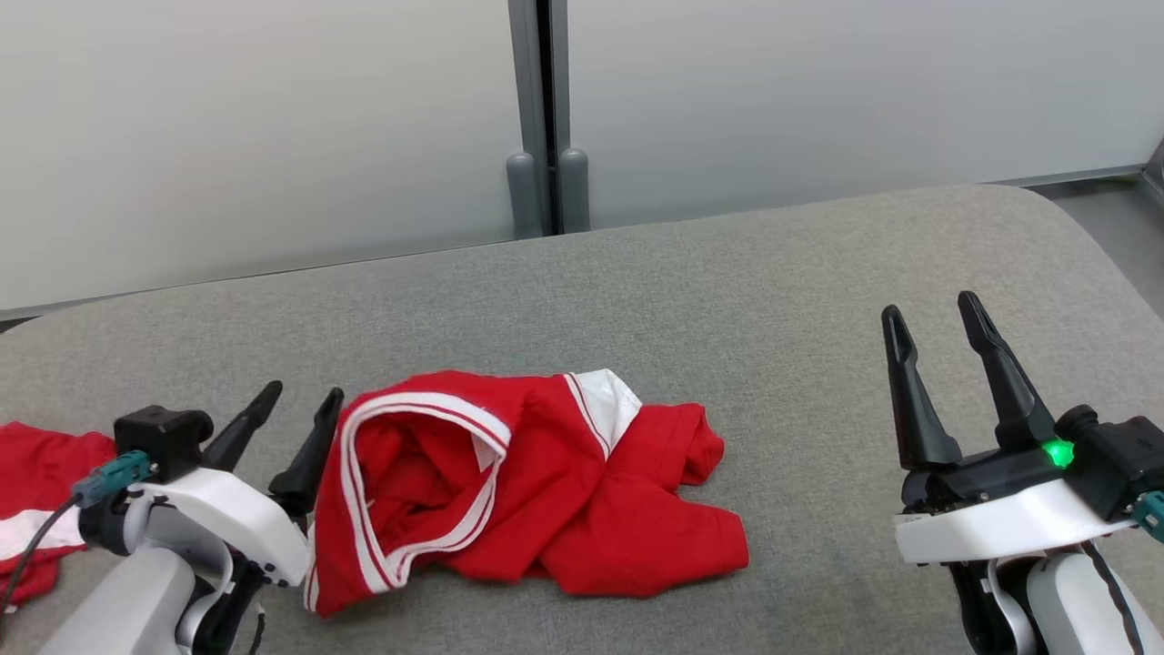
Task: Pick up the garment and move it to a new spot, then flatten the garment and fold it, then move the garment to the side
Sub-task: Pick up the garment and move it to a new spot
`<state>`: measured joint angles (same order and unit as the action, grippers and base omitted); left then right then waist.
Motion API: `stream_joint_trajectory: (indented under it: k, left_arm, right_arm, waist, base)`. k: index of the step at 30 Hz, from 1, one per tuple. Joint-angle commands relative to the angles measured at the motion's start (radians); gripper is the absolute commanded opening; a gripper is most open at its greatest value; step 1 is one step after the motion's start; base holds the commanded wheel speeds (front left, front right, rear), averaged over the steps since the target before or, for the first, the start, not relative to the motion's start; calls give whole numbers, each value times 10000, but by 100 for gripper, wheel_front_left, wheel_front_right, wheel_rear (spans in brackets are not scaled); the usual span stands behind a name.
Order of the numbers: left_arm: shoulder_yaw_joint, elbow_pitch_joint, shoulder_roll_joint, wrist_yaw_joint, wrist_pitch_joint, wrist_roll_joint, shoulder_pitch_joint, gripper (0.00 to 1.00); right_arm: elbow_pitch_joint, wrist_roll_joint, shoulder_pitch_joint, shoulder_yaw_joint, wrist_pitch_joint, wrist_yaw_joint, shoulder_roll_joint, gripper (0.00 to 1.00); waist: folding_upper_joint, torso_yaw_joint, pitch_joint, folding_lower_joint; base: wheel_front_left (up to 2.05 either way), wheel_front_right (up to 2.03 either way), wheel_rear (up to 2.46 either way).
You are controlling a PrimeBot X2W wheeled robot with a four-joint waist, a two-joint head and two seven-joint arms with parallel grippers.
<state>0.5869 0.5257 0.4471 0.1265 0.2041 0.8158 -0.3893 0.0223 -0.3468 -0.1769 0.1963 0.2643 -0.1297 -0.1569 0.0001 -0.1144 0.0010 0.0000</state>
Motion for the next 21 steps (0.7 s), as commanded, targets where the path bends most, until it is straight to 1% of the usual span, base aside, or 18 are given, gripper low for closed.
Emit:
stream_joint_trajectory:
  k: [1, 5, 8, 10, 13, 16, 21]
  left_arm:
    - [-50, -103, 109, -12, 27, -75, -11, 100]
    - [-73, -915, 768, -321, -163, -242, 408, 100]
    - [-331, -1871, 1239, -807, -136, -262, 775, 100]
    - [-744, -2554, 1389, -1292, 86, -110, 1133, 100]
    - [-1471, -3468, 1286, -1915, 429, 171, 1847, 100]
    - [-2179, -4016, 975, -2446, 595, -55, 2589, 100]
    - [-3644, -4809, 24, -2790, 617, -1449, 3799, 100]
  right_arm:
    - [-15, -58, 110, -59, 1, -19, -67, 100]
    - [-128, -197, 257, -47, 1, -19, -37, 100]
    - [-258, -259, 367, -91, 1, -19, -35, 100]
    - [-301, -284, 434, -166, 1, -19, -34, 100]
    - [-216, -309, 610, -290, 1, -19, 29, 100]
    - [-58, -331, 828, -420, 1, -19, 102, 100]
    - [177, -454, 1008, -588, 1, -19, 184, 100]
  waist:
    - [-1, 75, -65, 0]
    - [-1, 219, -146, 0]
    - [-1, 310, -172, 0]
    - [-1, 393, -189, 0]
    - [-1, 523, -230, 0]
    - [-1, 648, -260, 0]
    - [-1, 746, -268, 0]
  base:
    - [0, 0, 0]
    - [0, 0, 0]
    - [0, 0, 0]
    - [0, 0, 0]
    - [0, 0, 0]
    - [0, 0, 0]
    - [0, 0, 0]
